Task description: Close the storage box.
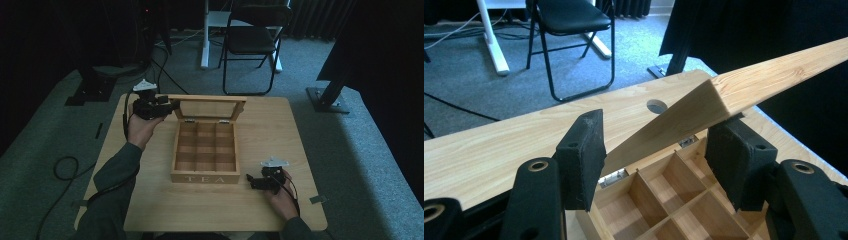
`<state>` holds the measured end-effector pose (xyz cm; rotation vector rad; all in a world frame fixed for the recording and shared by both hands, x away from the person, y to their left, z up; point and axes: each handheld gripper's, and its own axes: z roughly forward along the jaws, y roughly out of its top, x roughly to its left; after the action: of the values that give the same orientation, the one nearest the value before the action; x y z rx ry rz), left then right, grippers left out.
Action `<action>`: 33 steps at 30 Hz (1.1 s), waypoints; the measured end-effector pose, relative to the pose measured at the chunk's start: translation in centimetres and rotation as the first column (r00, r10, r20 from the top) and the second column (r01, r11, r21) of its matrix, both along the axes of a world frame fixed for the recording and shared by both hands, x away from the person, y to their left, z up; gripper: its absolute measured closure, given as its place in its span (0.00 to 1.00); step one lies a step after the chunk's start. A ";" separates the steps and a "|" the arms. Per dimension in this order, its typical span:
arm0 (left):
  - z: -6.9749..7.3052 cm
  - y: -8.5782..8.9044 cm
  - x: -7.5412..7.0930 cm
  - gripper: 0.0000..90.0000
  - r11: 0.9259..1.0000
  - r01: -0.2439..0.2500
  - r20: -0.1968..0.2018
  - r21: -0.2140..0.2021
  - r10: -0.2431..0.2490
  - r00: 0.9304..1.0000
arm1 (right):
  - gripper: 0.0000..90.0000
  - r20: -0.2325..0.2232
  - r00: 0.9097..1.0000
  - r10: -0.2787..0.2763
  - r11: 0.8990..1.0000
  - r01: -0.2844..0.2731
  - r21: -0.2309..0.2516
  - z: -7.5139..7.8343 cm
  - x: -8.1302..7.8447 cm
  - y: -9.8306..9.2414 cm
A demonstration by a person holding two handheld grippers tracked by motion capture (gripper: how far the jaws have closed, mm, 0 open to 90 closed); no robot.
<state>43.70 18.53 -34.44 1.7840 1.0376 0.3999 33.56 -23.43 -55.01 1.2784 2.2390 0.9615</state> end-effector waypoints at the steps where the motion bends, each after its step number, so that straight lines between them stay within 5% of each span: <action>1: -0.1 0.0 -0.1 0.46 1.000 0.001 0.002 -0.001 -0.001 1.000 | 0.14 0.000 1.000 0.000 1.000 0.000 0.000 0.0 0.0 0.0; 15: -0.9 -0.3 -2.0 0.44 0.999 -0.004 0.023 0.047 0.003 1.000 | 0.15 -0.002 1.000 0.000 1.000 0.000 0.001 0.0 0.0 0.0; 33: -2.3 -0.3 -3.1 0.43 1.000 0.005 0.018 0.021 -0.006 1.000 | 0.15 -0.001 1.000 0.001 1.000 -0.001 0.001 0.0 0.0 0.0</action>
<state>40.55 18.20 -36.74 1.7987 1.0195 0.4240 33.56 -23.43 -55.01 1.2783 2.2400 0.9625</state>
